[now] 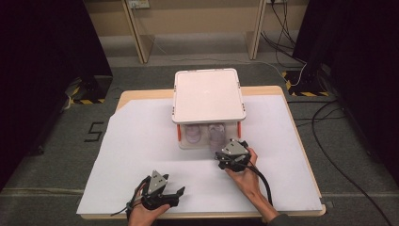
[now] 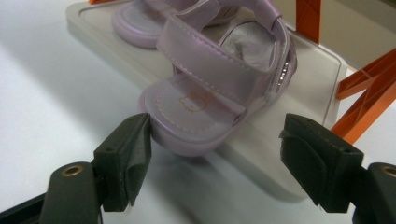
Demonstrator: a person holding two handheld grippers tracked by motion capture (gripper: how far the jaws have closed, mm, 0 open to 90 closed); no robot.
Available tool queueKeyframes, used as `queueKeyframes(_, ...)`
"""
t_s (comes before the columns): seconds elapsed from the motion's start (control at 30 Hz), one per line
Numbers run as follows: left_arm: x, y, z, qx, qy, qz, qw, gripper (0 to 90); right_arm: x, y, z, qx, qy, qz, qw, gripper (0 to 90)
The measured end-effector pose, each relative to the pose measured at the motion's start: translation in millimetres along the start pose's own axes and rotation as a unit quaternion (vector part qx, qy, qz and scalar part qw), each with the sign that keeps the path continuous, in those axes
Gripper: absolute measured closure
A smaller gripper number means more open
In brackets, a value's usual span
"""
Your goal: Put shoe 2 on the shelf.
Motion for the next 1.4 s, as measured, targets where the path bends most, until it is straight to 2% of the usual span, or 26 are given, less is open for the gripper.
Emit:
queueKeyframes(0.2, -0.1, -0.2, 0.1, -0.002, -0.001, -0.001, 1.0000, 22.6, 5.6, 3.1, -4.9, -0.005, -0.005, 0.004, 1.0000, 27.3)
queueKeyframes(0.23, -0.2, -0.5, -0.3, -0.001, -0.001, -0.001, 1.0000, 22.6, 10.2, 4.6, -5.2, 0.000, -0.014, 0.001, 0.9999, 27.4)
queueKeyframes(0.4, 0.2, -0.5, -0.3, -0.001, -0.001, -0.002, 1.0000, 22.6, 16.1, 6.6, -10.3, 0.000, -0.016, -0.007, 0.9998, 26.4)
queueKeyframes(0.57, -0.1, -0.7, -0.6, -0.002, -0.001, -0.001, 1.0000, 22.6, 21.3, 8.4, -14.8, 0.001, -0.022, -0.003, 0.9998, 26.4)
queueKeyframes(0.63, 0.1, -0.7, -0.4, -0.002, -0.001, -0.001, 1.0000, 22.7, 23.7, 9.6, -17.4, 0.004, -0.022, -0.007, 0.9997, 26.4)
queueKeyframes(0.67, 0.2, -0.7, -0.4, -0.002, -0.001, 0.000, 1.0000, 22.7, 24.2, 9.9, -18.6, 0.003, -0.024, -0.018, 0.9995, 26.7)
queueKeyframes(0.83, -0.5, -0.9, -0.3, -0.003, 0.000, 0.000, 1.0000, 22.7, 29.3, 11.9, -26.6, 0.005, -0.031, -0.015, 0.9994, 27.1)
queueKeyframes(0.9, -0.7, -0.9, -0.6, -0.003, 0.000, 0.000, 1.0000, 22.7, 30.8, 11.7, -28.5, 0.010, -0.027, -0.025, 0.9993, 27.1)
queueKeyframes(1.2, 0.7, -1.1, -0.9, -0.004, -0.002, -0.001, 1.0000, 22.7, 31.4, 18.3, -34.9, 0.007, -0.030, -0.025, 0.9992, 26.8)
queueKeyframes(1.23, 0.7, -1.2, -0.8, -0.004, -0.002, -0.001, 1.0000, 22.7, 30.2, 19.0, -34.6, 0.013, -0.029, -0.030, 0.9990, 31.7)
queueKeyframes(1.3, 0.0, -1.3, -0.8, -0.004, -0.002, -0.001, 1.0000, 22.6, 29.4, 19.1, -33.1, 0.013, -0.028, -0.024, 0.9992, 29.7)
queueKeyframes(1.4, -0.6, -1.3, -0.5, -0.004, -0.001, 0.001, 1.0000, 22.7, 27.4, 19.0, -30.5, 0.014, -0.018, -0.031, 0.9993, 28.3)
Point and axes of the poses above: each handheld gripper's, and its own axes: z roughly backward along the jaws, y roughly out of its top, x roughly to its right, the point moved 3 cm from there along -z, roughly forward along the jaws, and after that the axes turned 7 degrees about y, right-handed, at the moved point
